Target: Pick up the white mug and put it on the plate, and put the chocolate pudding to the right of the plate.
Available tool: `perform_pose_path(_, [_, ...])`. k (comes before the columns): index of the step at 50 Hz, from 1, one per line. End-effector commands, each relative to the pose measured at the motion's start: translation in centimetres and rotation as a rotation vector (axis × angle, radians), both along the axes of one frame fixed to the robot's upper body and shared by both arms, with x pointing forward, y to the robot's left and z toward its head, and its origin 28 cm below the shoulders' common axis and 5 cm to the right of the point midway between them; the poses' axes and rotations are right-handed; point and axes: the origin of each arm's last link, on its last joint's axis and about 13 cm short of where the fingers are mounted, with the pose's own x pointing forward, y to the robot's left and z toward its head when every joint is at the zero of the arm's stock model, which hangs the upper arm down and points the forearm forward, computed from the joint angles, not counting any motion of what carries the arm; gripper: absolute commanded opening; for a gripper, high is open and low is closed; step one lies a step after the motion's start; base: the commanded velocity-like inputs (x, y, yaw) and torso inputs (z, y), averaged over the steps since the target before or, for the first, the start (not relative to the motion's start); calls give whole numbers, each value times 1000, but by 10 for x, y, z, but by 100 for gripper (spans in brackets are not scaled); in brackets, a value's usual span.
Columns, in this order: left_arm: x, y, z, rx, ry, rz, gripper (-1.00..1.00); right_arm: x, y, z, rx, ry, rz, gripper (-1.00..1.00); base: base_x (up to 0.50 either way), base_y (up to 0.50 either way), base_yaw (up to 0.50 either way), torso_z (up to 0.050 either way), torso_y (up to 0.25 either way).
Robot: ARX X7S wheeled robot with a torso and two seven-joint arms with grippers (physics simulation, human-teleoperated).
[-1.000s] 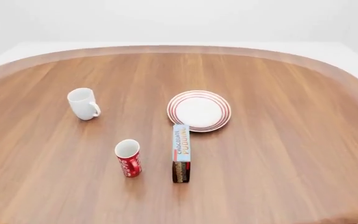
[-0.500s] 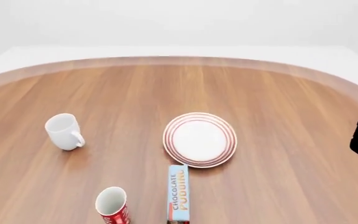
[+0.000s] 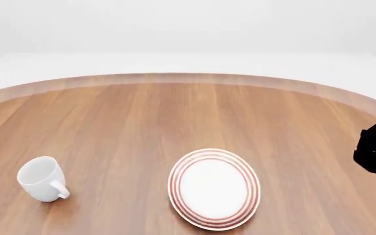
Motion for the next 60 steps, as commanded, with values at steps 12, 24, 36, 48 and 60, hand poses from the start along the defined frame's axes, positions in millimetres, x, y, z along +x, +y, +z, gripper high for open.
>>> perform_pose_path(12, [-3,2,0,3,1,12,100,0,-2,-1,-7,6,-18,100,487,6,0,0,1])
perform_pose_path(24, [-2,1,-1,1,10,6,100,-1,0,-1,-37,-12,-37,100,-4,181,0,0,0])
perform_pose_path(36, [-1,1,-4,3,24,3,100,0,-1,-2,-17,-3,-46,100,-10,458,0,0,0])
perform_pose_path(48, [3,0,-6,28,76,10,100,1,-2,-2,-12,-6,-62,100,0,0,0,0,0])
perform_pose_path(60, [3,0,-7,30,82,21,100,1,-2,-2,-18,-6,-63,100,0,0,0,0,-232])
